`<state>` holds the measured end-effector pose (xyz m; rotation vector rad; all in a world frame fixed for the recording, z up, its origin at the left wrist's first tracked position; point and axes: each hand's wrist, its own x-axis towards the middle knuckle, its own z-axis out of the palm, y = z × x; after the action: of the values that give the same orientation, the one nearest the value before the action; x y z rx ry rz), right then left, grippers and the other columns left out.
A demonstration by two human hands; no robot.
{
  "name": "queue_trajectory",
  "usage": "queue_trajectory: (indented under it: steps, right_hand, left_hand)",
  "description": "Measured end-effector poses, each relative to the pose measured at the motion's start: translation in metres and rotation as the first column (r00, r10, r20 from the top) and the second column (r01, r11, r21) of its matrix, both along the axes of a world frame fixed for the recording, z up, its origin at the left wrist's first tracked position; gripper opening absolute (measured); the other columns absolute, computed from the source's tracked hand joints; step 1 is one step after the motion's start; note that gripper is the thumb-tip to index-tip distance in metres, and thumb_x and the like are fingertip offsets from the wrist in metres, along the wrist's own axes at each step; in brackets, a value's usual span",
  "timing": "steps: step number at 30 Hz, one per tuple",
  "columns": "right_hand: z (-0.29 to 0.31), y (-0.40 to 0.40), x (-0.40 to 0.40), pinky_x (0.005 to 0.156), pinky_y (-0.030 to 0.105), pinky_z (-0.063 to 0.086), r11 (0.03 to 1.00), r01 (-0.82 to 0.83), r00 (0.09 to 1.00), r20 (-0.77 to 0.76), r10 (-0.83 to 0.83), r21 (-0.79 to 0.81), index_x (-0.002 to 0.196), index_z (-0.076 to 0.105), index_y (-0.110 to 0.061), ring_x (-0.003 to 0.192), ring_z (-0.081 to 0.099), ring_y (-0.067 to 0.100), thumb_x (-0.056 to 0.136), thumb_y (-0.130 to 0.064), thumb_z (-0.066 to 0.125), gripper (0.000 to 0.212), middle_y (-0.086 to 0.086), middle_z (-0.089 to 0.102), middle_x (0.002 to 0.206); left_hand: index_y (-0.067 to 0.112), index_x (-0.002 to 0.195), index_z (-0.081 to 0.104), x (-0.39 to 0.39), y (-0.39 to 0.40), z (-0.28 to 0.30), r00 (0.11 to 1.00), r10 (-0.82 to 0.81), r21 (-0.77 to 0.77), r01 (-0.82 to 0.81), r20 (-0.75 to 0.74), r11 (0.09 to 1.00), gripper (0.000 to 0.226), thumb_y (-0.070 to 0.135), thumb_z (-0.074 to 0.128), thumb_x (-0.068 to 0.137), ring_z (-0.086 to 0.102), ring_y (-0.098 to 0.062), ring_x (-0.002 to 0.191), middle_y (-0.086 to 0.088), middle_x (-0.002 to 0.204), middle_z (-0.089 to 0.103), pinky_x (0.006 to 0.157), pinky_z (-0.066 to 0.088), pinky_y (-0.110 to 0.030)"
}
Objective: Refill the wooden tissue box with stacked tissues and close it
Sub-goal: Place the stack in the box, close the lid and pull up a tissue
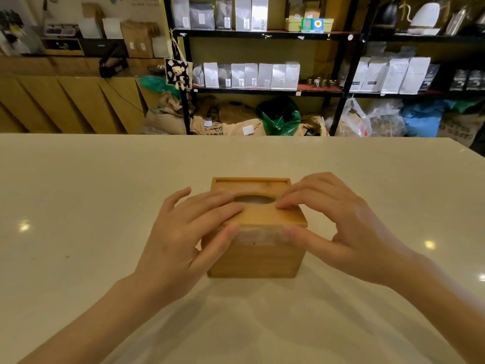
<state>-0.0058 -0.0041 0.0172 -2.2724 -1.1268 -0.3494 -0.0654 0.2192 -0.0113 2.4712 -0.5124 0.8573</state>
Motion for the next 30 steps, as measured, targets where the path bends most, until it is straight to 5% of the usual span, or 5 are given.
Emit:
queue_trajectory:
  steps: [8,13,18,24,30]
  right_hand:
    - [-0.011,-0.004,0.0,0.095,0.03,0.037,0.995,0.001,1.0,-0.003,-0.001,-0.1,0.108,0.062,-0.025,0.113,0.045,0.007,0.08,-0.051,0.052,0.04,-0.01,0.061,0.112]
    - [-0.008,-0.002,0.004,0.095,0.032,0.037,0.994,0.004,1.0,-0.012,-0.006,-0.105,0.101,0.066,-0.026,0.112,0.046,0.008,0.085,-0.05,0.045,0.036,-0.011,0.062,0.108]
    - [0.01,0.015,0.019,0.099,0.039,0.038,0.985,0.039,0.995,0.097,-0.022,-0.171,0.103,0.069,-0.028,0.122,0.04,0.015,0.087,-0.041,0.041,0.035,-0.003,0.061,0.122]
    - [0.029,0.043,0.036,0.11,0.038,-0.016,0.862,-0.058,0.982,0.125,0.139,-0.503,0.118,0.055,-0.049,0.141,-0.008,0.018,0.082,-0.052,0.025,0.047,-0.004,0.016,0.157]
    - [0.043,0.057,0.039,0.105,0.037,-0.026,0.812,-0.101,0.97,0.127,0.21,-0.575,0.104,0.066,-0.047,0.142,-0.016,0.012,0.086,-0.045,0.049,0.025,-0.013,0.01,0.157]
  left_hand:
    - [0.02,0.109,0.065,-0.001,0.003,-0.019,0.991,0.034,0.176,-0.056,0.126,0.983,0.03,0.036,0.045,0.093,0.054,-0.016,0.115,-0.006,0.115,0.068,0.101,0.034,-0.045]
    - [0.019,0.106,0.07,-0.003,0.003,-0.011,0.999,0.032,0.116,-0.031,-0.003,0.993,0.041,0.043,0.039,0.093,0.052,-0.014,0.116,-0.004,0.118,0.066,0.099,0.036,-0.041]
    - [0.05,0.136,0.026,0.01,0.006,0.013,0.912,0.142,0.05,-0.133,-0.384,0.99,0.076,0.082,0.012,0.068,-0.001,0.005,0.138,0.025,0.149,0.007,0.111,0.006,-0.023]
    - [0.053,0.138,-0.007,0.022,0.012,0.025,0.821,0.276,0.363,-0.091,-0.5,0.927,0.092,0.087,-0.005,0.053,-0.043,-0.002,0.129,0.021,0.144,-0.038,0.11,-0.024,-0.038]
    - [0.05,0.137,-0.016,0.024,0.009,0.035,0.749,0.329,0.458,-0.038,-0.575,0.888,0.083,0.08,0.002,0.061,-0.044,-0.002,0.129,0.027,0.138,-0.033,0.102,-0.034,-0.043]
